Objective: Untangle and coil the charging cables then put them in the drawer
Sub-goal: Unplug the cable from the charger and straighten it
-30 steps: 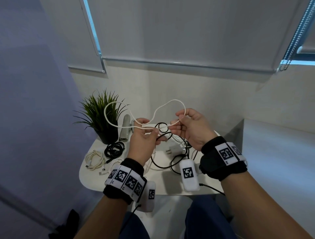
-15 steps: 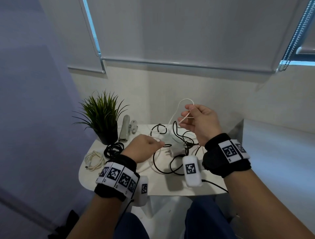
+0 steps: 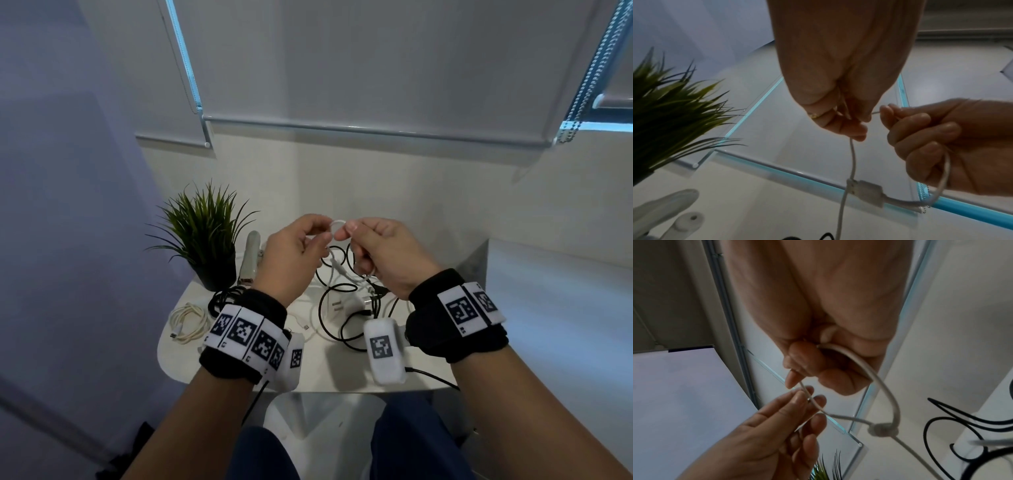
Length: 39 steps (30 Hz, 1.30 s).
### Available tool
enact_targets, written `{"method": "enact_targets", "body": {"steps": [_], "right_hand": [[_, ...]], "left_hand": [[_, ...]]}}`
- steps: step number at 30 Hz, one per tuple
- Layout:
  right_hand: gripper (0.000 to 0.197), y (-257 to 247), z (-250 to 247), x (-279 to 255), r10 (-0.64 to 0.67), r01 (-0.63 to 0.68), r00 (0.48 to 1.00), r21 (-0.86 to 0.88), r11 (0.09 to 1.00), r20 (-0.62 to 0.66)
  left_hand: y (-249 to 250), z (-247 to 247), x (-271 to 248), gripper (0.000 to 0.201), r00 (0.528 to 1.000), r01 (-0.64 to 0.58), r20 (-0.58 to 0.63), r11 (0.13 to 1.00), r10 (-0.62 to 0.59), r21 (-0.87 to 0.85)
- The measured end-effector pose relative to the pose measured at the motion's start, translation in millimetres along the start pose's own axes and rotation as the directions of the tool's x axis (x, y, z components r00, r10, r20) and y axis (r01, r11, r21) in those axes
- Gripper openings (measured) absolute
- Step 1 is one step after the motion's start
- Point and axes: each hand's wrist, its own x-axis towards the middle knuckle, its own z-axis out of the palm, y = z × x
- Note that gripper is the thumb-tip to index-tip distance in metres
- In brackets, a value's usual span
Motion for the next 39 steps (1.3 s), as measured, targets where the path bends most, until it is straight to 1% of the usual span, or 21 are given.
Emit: {"method": "enact_targets", "body": {"steps": [1,3,6,8,10,13,15,18,19,21,23,25,26,27,29,30,32,34,36,37,39], "right_hand": [[0.028,-0.4,0.1,-0.4,-0.002,0.002,1.000,0.000,1.000,0.004],[0.028,-1.2,-0.2,-2.0,-0.002,0.002,1.000,-0.015,1.000,0.005],[0.029,-0.7,-0.6,-4.1,0.009,-0.009,1.000,0.001,1.000,0.012],[0.031,-0.8,-0.4,-5.3,0.015,-0.016,1.000,0.043,0.999,0.007],[0.032,-1.7,-0.5,-5.6,0.012,-0.011,1.000,0.083,0.997,-0.007],[0.029,-3.7,-0.9,-5.3,-0.015,0.016,1.000,0.189,0.982,-0.008],[0.025,-5.6,-2.1,-5.8,-0.049,0.049,0.999,0.265,0.963,-0.006],[0.022,-10.5,-4.2,-6.9,-0.090,0.093,0.996,0.377,0.922,-0.024],[0.022,-12.7,-4.4,-7.1,-0.092,0.099,0.995,0.411,0.906,-0.038],[0.023,-16.5,-3.5,-7.1,-0.080,0.094,0.996,0.470,0.878,-0.050],[0.021,-18.0,-1.6,-7.1,-0.066,0.080,0.997,0.531,0.843,-0.045],[0.019,-17.4,-0.7,-6.4,-0.059,0.087,0.996,0.565,0.820,-0.069],[0.020,-16.1,-0.6,-4.7,-0.059,0.103,0.993,0.540,0.835,-0.099],[0.021,-13.2,-1.2,-1.7,-0.063,0.124,0.988,0.476,0.871,-0.141],[0.027,-5.2,-4.3,4.7,-0.105,0.163,0.966,0.241,0.957,-0.237],[0.031,-1.0,-6.5,7.6,-0.145,0.180,0.951,0.105,0.978,-0.274],[0.032,3.1,-9.8,9.3,-0.224,0.193,0.927,-0.132,0.972,-0.300],[0.027,5.0,-12.9,8.2,-0.272,0.185,0.924,-0.310,0.933,-0.267],[0.020,5.4,-12.0,5.0,-0.258,0.155,0.946,-0.429,0.890,-0.194],[0.018,6.0,-9.5,3.3,-0.229,0.139,0.962,-0.455,0.880,-0.148],[0.017,5.1,-2.3,-0.8,-0.144,0.108,0.988,-0.418,0.902,-0.058]], "left_hand": [[-1.2,-0.1,0.4,0.011,1.000,0.013,-0.010,1.000,-0.013,-0.023],[-2.3,-1.1,0.5,0.017,0.999,0.025,-0.038,0.999,-0.026,-0.048],[-4.3,-7.1,2.9,0.019,0.989,0.035,-0.144,0.999,-0.039,-0.033],[-5.9,-11.6,4.5,0.017,0.976,0.080,-0.198,0.995,-0.091,-0.063],[-8.9,-12.7,3.6,0.016,0.972,0.131,-0.189,0.989,-0.142,-0.067],[-13.7,-11.1,0.2,0.016,0.972,0.170,-0.163,0.985,-0.167,0.004],[-13.0,-9.5,-3.8,0.013,0.975,0.201,-0.102,0.979,-0.196,0.036],[-10.3,-5.6,-12.1,0.008,0.974,0.209,0.063,0.973,-0.216,0.100],[-10.5,-3.7,-14.5,0.009,0.964,0.214,0.134,0.971,-0.228,0.109],[-11.1,-0.8,-18.1,0.011,0.927,0.239,0.267,0.963,-0.263,0.121],[-11.4,0.8,-20.6,0.014,0.893,0.244,0.348,0.957,-0.285,0.155],[-9.2,1.1,-23.5,0.016,0.863,0.226,0.412,0.953,-0.292,0.202],[-8.1,0.3,-24.3,0.015,0.852,0.208,0.436,0.951,-0.291,0.229],[-7.5,-1.3,-25.0,0.014,0.845,0.191,0.450,0.949,-0.289,0.252],[-5.9,-6.0,-24.2,0.012,0.848,0.169,0.450,0.948,-0.279,0.269],[-5.0,-8.8,-23.3,0.011,0.858,0.155,0.439,0.949,-0.267,0.275],[-1.5,-14.0,-21.4,0.010,0.886,0.108,0.404,0.948,-0.228,0.300],[3.6,-18.8,-19.7,0.010,0.923,0.028,0.353,0.945,-0.150,0.327],[9.1,-22.9,-17.1,0.010,0.960,-0.038,0.276,0.948,-0.054,0.316],[11.3,-24.0,-15.4,0.010,0.973,-0.063,0.229,0.951,-0.008,0.303],[15.9,-23.8,-12.1,0.008,0.990,-0.099,0.124,0.963,0.069,0.251]]}}
